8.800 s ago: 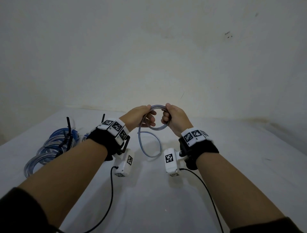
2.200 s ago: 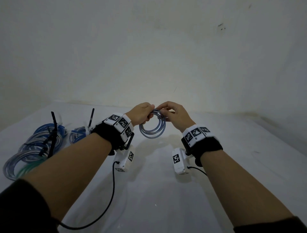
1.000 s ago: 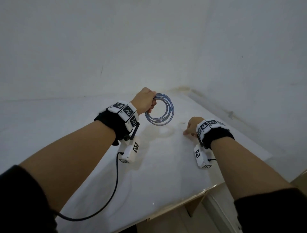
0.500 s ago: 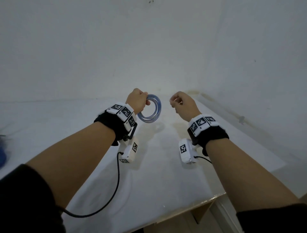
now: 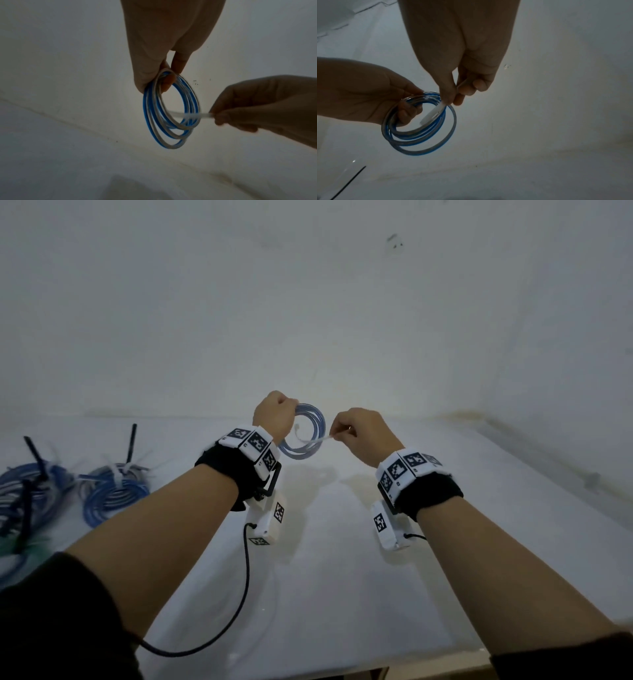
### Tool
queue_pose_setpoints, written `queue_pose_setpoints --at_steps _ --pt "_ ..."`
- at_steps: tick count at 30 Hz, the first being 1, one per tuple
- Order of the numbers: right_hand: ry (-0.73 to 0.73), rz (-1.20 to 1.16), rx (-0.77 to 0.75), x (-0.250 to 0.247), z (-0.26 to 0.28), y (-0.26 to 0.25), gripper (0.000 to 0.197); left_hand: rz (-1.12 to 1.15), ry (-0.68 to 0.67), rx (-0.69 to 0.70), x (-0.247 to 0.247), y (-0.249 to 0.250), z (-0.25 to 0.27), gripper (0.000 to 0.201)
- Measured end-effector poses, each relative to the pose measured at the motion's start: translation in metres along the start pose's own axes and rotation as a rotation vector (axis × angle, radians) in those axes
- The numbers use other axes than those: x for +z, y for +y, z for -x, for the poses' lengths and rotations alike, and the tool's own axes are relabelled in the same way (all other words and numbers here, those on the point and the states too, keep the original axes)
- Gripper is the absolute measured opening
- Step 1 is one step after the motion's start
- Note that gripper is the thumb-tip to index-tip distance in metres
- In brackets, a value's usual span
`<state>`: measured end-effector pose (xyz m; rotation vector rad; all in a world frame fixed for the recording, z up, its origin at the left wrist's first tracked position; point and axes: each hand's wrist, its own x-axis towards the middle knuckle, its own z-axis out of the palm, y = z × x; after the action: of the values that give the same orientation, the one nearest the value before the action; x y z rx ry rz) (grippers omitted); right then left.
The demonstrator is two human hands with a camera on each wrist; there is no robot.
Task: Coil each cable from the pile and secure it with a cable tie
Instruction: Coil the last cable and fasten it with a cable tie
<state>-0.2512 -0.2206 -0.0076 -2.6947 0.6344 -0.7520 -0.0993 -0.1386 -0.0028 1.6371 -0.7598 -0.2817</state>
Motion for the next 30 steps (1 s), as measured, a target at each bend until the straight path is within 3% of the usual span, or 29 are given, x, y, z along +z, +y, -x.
queue_pose_setpoints --at_steps 5,10,14,18,23,30 --pt "0.301 0.006 -0.168 0.021 -0.017 -0.032 0.005 -0.014 -0.037 -0.060 -0.026 -0.003 0.006 0.027" --pt "0.413 0.029 -0.278 0.034 -0.025 -0.056 0.005 0.072 -0.052 -0.208 -0.049 -0.013 0.005 0.022" --pt "0.378 -0.134 -0.248 0.039 -0.030 -0.068 0.013 0.078 -0.035 -0.194 -0.065 -0.015 0.003 0.032" --pt "0.339 -0.625 -0.028 0.038 -0.032 -0.082 0.020 0.090 -0.016 -0.083 -0.074 -0.015 0.002 0.034" --pt "0.160 -1.016 0.078 0.038 -0.032 -0.100 0.010 0.117 0.029 0.010 -0.078 -0.014 0.004 0.023" --pt "0.161 -1.065 0.097 0.049 -0.033 -0.111 0.018 0.134 0.097 0.135 -0.085 -0.013 0.007 0.019"
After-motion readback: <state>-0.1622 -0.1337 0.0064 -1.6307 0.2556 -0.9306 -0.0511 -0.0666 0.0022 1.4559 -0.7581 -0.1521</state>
